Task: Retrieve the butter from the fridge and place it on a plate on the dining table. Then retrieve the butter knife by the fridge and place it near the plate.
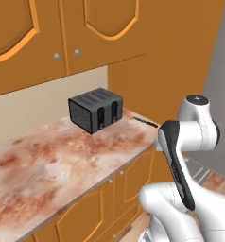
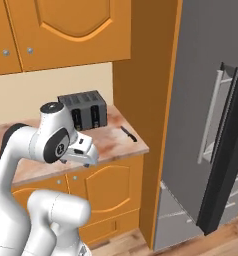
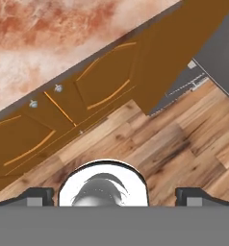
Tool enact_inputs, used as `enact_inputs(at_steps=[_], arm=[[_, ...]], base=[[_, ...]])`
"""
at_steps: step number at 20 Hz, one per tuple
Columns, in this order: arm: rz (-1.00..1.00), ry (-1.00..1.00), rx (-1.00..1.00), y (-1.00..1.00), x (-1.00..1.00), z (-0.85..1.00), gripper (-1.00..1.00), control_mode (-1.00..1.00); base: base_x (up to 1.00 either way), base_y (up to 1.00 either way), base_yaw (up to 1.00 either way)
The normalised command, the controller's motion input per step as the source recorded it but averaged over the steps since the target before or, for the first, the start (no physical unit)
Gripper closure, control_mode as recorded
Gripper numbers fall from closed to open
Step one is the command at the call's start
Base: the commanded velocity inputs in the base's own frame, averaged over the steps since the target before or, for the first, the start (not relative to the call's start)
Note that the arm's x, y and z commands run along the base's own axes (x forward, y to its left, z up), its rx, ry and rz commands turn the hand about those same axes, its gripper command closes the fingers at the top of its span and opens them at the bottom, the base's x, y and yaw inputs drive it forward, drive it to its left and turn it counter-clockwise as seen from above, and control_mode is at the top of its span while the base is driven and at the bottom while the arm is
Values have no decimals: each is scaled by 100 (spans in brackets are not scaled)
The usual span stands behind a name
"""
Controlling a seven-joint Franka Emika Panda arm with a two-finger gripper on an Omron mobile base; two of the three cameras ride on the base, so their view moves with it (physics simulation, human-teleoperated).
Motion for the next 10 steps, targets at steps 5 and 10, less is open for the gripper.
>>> enact_inputs(at_steps=[5,10], arm=[[0,0,0,0,0,0,-100,100],[0,0,0,0,0,0,-100,100]], base=[[47,-25,21],[29,-15,14]])
